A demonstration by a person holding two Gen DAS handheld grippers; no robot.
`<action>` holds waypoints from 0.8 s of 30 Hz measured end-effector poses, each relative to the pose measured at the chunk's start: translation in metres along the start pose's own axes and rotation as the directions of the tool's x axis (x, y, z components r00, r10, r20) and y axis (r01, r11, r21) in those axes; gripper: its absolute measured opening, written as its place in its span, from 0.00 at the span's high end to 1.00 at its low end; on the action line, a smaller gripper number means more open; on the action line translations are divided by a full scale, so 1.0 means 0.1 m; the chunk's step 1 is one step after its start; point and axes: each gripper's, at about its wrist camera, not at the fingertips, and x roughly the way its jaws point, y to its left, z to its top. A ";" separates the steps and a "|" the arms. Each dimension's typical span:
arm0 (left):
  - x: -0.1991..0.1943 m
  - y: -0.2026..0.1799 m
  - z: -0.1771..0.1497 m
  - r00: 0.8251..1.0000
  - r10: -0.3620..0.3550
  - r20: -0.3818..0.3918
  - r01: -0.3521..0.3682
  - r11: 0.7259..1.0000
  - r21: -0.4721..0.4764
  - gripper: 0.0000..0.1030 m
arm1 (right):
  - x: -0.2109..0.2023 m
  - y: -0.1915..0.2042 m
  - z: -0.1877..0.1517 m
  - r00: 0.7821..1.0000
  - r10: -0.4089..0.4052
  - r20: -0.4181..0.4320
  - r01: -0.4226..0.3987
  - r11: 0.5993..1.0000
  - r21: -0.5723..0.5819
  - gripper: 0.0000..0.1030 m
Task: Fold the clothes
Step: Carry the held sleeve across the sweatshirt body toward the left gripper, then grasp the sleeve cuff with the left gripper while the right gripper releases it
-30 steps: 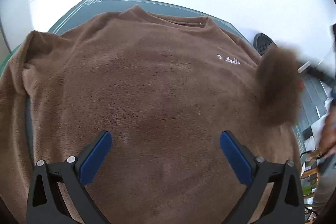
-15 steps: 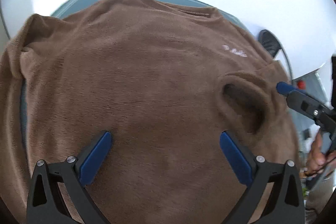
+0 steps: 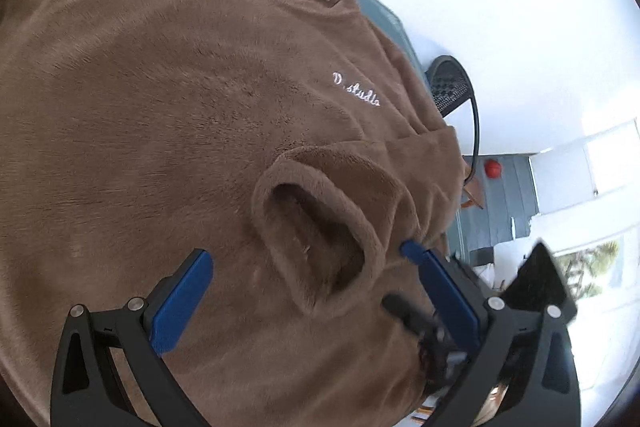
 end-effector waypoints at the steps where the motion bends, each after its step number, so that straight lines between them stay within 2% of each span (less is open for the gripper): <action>1: 0.06 0.00 0.01 1.000 -0.007 -0.011 0.007 1.000 -0.012 0.00 | 0.00 -0.01 -0.02 1.000 0.000 0.004 0.000 1.000 0.003 0.36; 5: 0.22 -0.06 0.03 0.999 -0.017 -0.037 0.016 0.999 -0.029 0.00 | 0.03 -0.07 -0.09 1.000 0.013 0.007 -0.013 0.999 0.035 0.36; 9: 0.28 -0.13 0.02 0.999 0.018 -0.035 -0.018 1.000 -0.005 0.00 | 0.02 -0.10 -0.11 1.000 0.026 0.011 -0.027 0.998 0.054 0.36; 10: 0.30 -0.15 0.03 0.999 0.034 -0.032 -0.034 0.999 0.005 0.05 | 0.02 -0.11 -0.12 0.999 0.029 0.012 -0.030 0.998 0.057 0.36; 12: 0.33 -0.18 0.06 0.997 0.071 -0.025 -0.070 0.997 0.025 0.22 | 0.03 -0.13 -0.12 0.999 0.036 0.012 -0.036 0.997 0.069 0.36; 14: 0.34 -0.18 0.06 0.994 0.111 -0.024 -0.110 0.993 0.046 0.60 | 0.03 -0.15 -0.12 0.999 0.040 0.014 -0.041 0.996 0.080 0.36; 15: 0.34 -0.17 0.06 0.992 0.119 -0.029 -0.118 0.992 0.048 0.68 | 0.03 -0.16 -0.12 0.999 0.043 0.015 -0.044 0.995 0.085 0.36; 16: 0.33 -0.15 0.07 0.993 0.114 -0.033 -0.112 0.993 0.046 0.83 | 0.03 -0.17 -0.12 0.999 0.045 0.016 -0.046 0.995 0.090 0.36; 18: 0.28 -0.15 0.10 0.995 0.095 -0.027 -0.094 0.994 0.048 0.85 | 0.03 -0.18 -0.12 0.999 0.047 0.018 -0.048 0.994 0.099 0.36; 24: -0.20 -0.30 0.28 0.996 0.031 0.086 -0.040 0.994 0.105 0.87 | 0.03 -0.19 -0.12 0.999 0.041 0.024 -0.044 0.994 0.103 0.36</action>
